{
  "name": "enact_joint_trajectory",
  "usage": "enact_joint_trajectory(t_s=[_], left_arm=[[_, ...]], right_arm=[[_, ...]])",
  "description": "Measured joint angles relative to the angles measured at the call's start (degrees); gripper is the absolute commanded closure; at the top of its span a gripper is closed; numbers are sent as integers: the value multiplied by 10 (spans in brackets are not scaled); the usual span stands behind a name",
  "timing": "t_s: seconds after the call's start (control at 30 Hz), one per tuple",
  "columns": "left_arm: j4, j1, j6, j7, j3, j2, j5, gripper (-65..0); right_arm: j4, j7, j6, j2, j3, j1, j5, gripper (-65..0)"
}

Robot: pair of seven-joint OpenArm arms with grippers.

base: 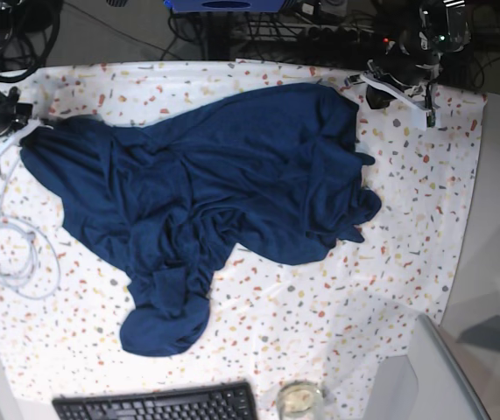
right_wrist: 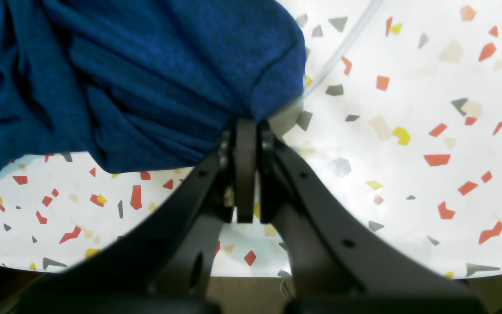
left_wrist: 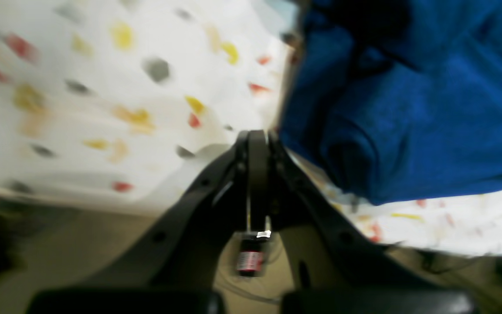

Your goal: Layout the t-shirt on the table in an organized manner, then fold the t-shirt properly

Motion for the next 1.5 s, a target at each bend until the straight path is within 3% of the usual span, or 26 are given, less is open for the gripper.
enact_joint_trajectory(t_s=[0.17,0.27,0.4,0.5,0.7,0.87,1.13,1.43,1.5], left_arm=[[-9,-2,2,-4,-5,-27,-6,0],[-9,-1,-3,-1,-2,-22,-9,-112],[-12,-8,-60,-2,-3,-34,-4,-145],[-32,-24,-82,-4,-4,-34,-6,-148],[-67,-36,-82,-1,-2,-24,43,-148],[-63,-45,-86,-2,37,-20,47,-150],[-63,-44,-86,-2,40,-17,47,-285],[-33,-38,-84,-2,36,-17,47,-280],[-17,-31,-83,-1,36,-17,50,-248]], right_arm=[[0,0,0,0,0,-6,0,0],[0,0,0,0,0,-5,0,0],[0,0,0,1,0,-5,0,0],[0,0,0,0,0,-5,0,0],[0,0,0,1,0,-5,0,0],[0,0,0,1,0,-5,0,0],[0,0,0,1,0,-6,0,0],[0,0,0,1,0,-5,0,0],[0,0,0,1,0,-5,0,0]])
